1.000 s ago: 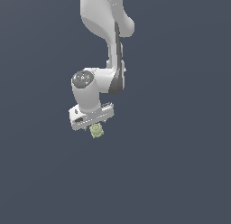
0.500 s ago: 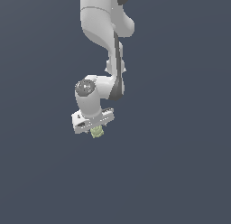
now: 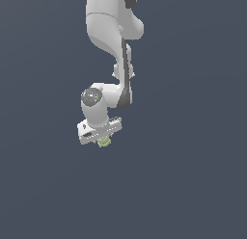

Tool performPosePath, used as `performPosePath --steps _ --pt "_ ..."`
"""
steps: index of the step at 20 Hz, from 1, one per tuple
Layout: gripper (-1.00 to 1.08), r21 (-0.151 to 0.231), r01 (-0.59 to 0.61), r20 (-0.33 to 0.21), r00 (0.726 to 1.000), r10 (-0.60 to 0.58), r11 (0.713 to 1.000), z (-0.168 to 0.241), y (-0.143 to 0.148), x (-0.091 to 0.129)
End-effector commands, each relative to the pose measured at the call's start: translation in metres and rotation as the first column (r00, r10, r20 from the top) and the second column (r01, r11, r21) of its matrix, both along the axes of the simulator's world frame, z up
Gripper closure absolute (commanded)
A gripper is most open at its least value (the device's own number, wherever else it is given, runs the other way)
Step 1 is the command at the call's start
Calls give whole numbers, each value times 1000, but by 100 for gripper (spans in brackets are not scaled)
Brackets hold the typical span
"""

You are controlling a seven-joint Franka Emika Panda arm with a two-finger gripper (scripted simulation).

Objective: Pick up the object and move it to a goal position.

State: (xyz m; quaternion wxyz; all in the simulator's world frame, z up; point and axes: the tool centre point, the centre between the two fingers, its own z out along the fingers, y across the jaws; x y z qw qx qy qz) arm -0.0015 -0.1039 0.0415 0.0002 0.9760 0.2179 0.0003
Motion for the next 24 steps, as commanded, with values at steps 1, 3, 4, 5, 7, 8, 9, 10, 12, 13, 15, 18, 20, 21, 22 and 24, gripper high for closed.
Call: performPosePath --steps 1,3,4,5,7,8,9,10,12,13,15,18,20,21,22,24 --pt "108 0 0 -1 1000 0 1000 -1 0 0" --pt "108 0 0 -1 1000 0 1000 -1 0 0" --pt "108 0 0 -1 1000 0 1000 -1 0 0" --pt "108 0 0 -1 1000 0 1000 -1 0 0" --pt "108 0 0 0 1000 0 1000 0 1 0" --pt "108 0 0 0 1000 0 1000 1 1 1" --pt "108 0 0 0 1000 0 1000 3 3 1" --pt "108 0 0 0 1000 0 1000 5 5 2" --pt "108 0 0 0 1000 0 1000 11 11 4" --pt "108 0 0 0 1000 0 1000 15 14 6" --pt "108 0 0 0 1000 0 1000 25 23 10" --pt "108 0 0 0 1000 0 1000 44 40 17" --pt "108 0 0 0 1000 0 1000 58 53 22" --pt "108 -1 -1 0 1000 1 1000 66 60 25" --pt "108 -1 -1 0 1000 1 1000 74 67 29" --pt "108 -1 -1 0 1000 1 1000 91 82 35"
